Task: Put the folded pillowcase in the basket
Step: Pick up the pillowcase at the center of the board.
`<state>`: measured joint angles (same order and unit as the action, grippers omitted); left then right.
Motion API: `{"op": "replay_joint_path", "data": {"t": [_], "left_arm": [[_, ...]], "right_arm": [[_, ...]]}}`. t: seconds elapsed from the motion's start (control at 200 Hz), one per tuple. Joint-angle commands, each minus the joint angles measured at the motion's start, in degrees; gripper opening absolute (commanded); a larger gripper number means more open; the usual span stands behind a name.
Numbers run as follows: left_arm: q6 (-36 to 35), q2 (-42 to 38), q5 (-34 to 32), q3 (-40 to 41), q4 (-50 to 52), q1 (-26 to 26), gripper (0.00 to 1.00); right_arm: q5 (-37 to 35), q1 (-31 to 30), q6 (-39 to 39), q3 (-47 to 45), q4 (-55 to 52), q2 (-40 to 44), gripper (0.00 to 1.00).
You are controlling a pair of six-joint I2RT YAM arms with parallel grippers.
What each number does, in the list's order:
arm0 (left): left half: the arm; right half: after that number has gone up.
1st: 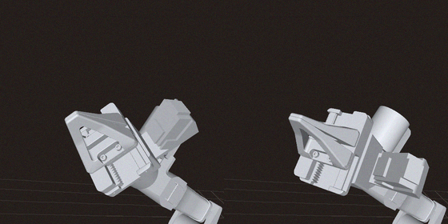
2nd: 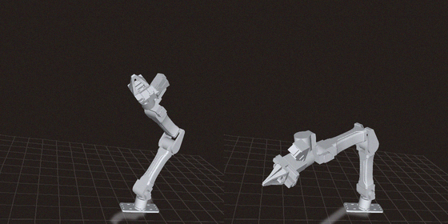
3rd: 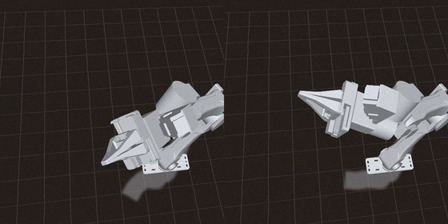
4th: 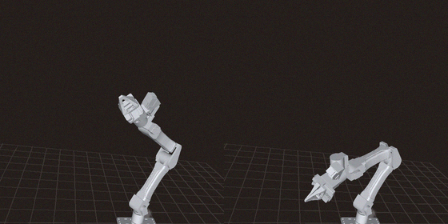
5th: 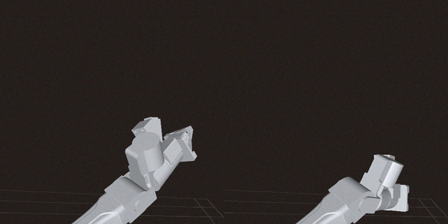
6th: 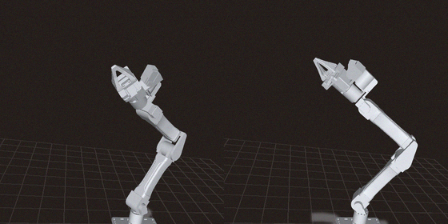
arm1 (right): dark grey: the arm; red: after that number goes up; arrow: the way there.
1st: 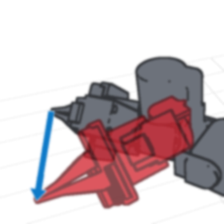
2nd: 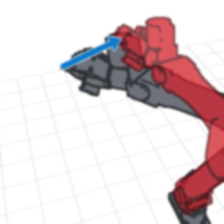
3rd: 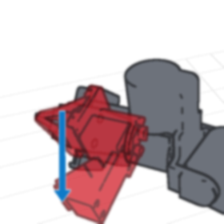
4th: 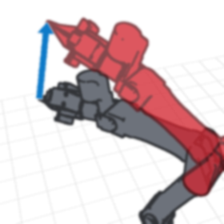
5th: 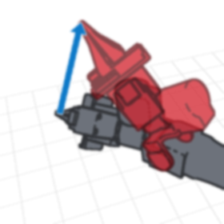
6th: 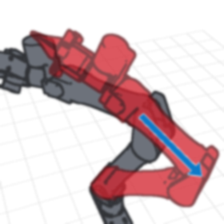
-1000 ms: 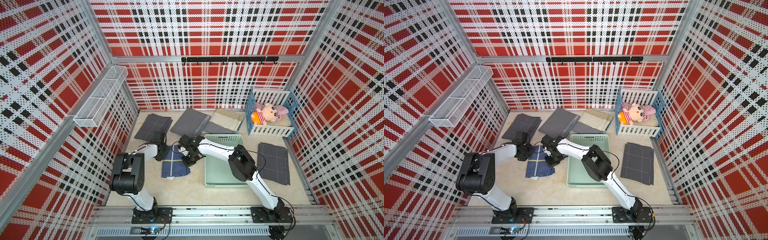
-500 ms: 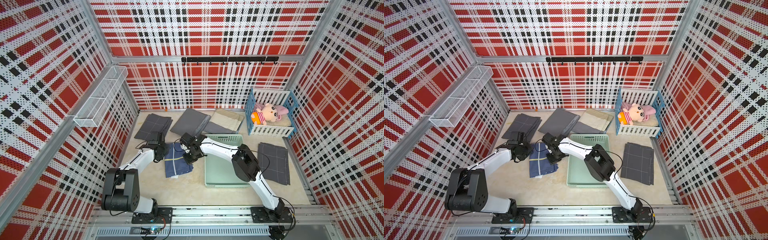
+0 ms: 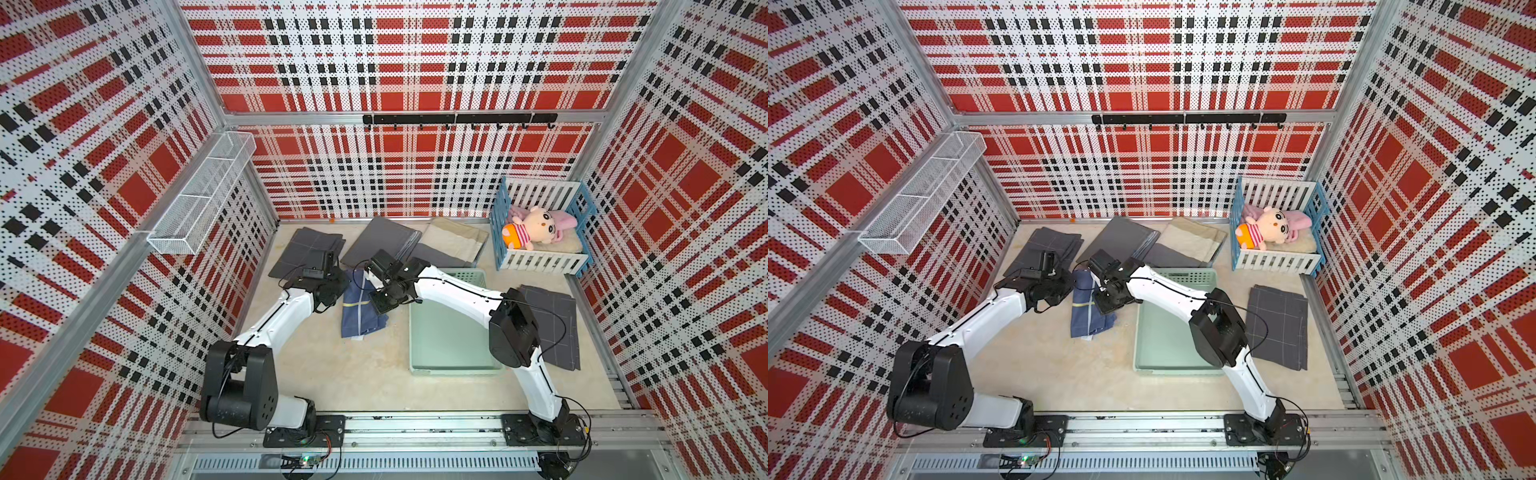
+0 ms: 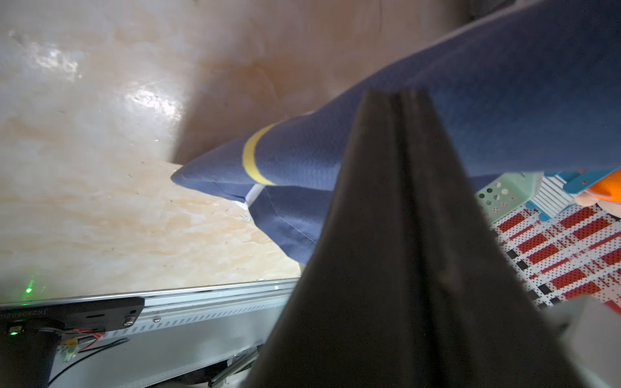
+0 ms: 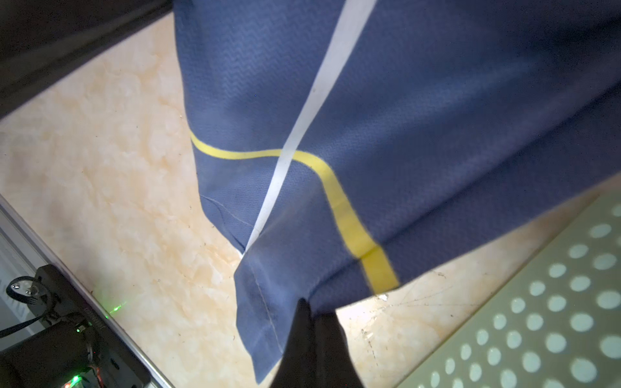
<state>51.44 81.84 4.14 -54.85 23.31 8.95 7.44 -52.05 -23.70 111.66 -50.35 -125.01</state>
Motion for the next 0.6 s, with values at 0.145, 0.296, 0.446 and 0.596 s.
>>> {"op": "replay_joint_path", "data": {"t": [0.145, 0.296, 0.446, 0.596], "left_arm": [[-0.26, 3.40, -2.02, 3.99, -0.49, -0.75, 0.00], [-1.02, 6.15, -2.53, 5.09, -1.25, -1.98, 0.00], [-1.32, 7.02, -2.70, 4.50, -1.45, -2.80, 0.00], [-1.43, 8.08, -2.74, 4.18, -1.43, -2.88, 0.33]], "right_arm": [[0.97, 0.90, 0.70, -3.22, 2.09, -2.04, 0.00], [1.60, 0.99, 1.56, -5.35, 3.16, -3.37, 0.00], [1.17, 0.99, 2.08, -6.80, 3.58, -3.55, 0.00], [1.26, 1.00, 2.00, -7.99, 3.94, -3.50, 0.00]]}}
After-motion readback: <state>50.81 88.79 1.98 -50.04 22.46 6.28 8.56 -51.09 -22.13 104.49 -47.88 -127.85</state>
